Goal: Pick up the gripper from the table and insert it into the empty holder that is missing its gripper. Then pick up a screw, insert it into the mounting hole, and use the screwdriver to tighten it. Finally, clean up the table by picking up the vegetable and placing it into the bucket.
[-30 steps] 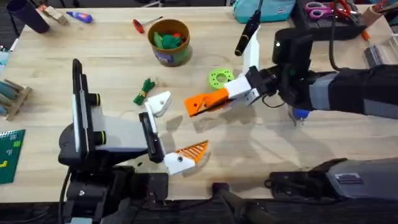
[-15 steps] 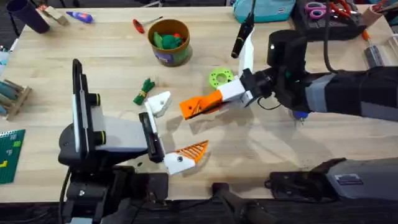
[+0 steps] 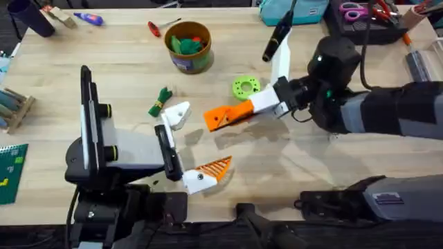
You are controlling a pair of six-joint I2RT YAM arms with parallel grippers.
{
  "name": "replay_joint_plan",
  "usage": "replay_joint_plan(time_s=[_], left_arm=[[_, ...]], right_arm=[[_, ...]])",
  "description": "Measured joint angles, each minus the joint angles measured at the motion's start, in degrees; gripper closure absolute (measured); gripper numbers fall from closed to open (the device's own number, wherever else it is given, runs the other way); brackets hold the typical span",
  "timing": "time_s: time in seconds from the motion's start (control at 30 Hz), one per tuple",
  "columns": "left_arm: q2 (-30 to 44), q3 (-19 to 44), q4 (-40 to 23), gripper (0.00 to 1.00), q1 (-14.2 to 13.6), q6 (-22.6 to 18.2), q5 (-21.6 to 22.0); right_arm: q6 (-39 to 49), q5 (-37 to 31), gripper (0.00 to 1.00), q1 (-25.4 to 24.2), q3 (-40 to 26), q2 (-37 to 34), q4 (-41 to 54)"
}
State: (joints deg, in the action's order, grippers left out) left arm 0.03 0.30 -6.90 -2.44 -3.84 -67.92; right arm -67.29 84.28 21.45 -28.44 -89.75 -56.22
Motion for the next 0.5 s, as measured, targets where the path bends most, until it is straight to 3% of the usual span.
replay_joint_plan(time_s=[0.2, 0.37, 0.5], left_arm=[[0.0, 0.0, 0.0, 0.019, 0.0, 0.0, 0.0], [0.0, 0.0, 0.0, 0.019, 0.0, 0.0, 0.0], [0.0, 0.0, 0.0, 0.019, 0.0, 0.0, 0.0]], right_arm=[[-4.7, 0.9, 0.994, -0.5, 1.6, -0.8, -4.2], [-10.1, 2.1, 0.994, -0.5, 1.7, -5.5, -15.0], [-12.6, 2.5, 0.994, 0.2, 1.7, -8.7, -17.5]])
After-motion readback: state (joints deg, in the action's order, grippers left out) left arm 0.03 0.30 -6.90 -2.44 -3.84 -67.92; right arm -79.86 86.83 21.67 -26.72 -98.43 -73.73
